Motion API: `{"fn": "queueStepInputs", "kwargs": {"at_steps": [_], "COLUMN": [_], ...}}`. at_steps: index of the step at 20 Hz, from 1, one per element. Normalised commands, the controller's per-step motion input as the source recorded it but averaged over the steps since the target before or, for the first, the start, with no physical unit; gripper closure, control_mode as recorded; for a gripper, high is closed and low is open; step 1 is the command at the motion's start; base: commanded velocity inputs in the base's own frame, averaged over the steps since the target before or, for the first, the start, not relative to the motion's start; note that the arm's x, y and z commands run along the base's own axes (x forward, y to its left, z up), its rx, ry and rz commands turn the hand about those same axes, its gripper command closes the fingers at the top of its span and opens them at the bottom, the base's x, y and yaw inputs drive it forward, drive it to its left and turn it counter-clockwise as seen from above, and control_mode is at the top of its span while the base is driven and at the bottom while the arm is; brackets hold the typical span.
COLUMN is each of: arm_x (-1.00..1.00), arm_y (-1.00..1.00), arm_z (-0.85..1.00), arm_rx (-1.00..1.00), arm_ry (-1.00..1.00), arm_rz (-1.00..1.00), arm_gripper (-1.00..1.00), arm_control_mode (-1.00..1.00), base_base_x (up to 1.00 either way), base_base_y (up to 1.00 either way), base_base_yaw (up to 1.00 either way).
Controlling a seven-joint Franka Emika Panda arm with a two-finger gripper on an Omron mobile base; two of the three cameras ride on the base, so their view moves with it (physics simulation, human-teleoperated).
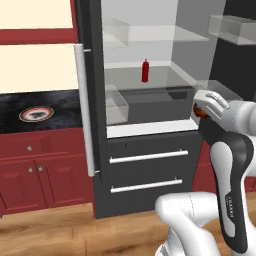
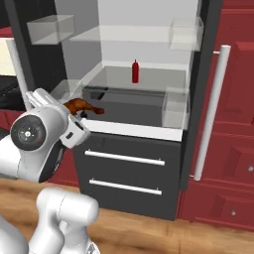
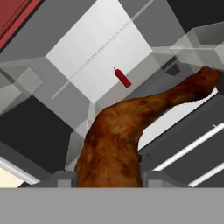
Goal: Pick chicken drumstick from the fridge and place it on the plate on the counter.
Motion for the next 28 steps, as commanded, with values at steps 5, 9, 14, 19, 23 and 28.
{"fn": "queueStepInputs", "kwargs": {"at_steps": [5, 9, 14, 19, 23, 28], "arm_x": [0.0, 0.0, 0.0, 0.0, 0.0, 0.0], "arm_y": [0.0, 0.0, 0.0, 0.0, 0.0, 0.0], "arm_z": [0.0, 0.0, 0.0, 0.0, 0.0, 0.0], "arm_rx": [0.0, 0.0, 0.0, 0.0, 0.0, 0.0], "arm_ry": [0.0, 0.0, 0.0, 0.0, 0.0, 0.0], "arm_rz": [0.0, 0.0, 0.0, 0.0, 0.0, 0.0], "arm_gripper": [1.0, 1.0, 1.0, 1.0, 1.0, 1.0], "arm_control_mode": [1.0, 1.0, 1.0, 1.0, 1.0, 1.0], "base_base_x": [-0.39, -0.27, -0.18, 0.0, 0.03, 0.37], "base_base_y": [0.54, 0.64, 0.67, 0.69, 0.67, 0.62], "base_base_yaw": [0.0, 0.0, 0.0, 0.0, 0.0, 0.0]}}
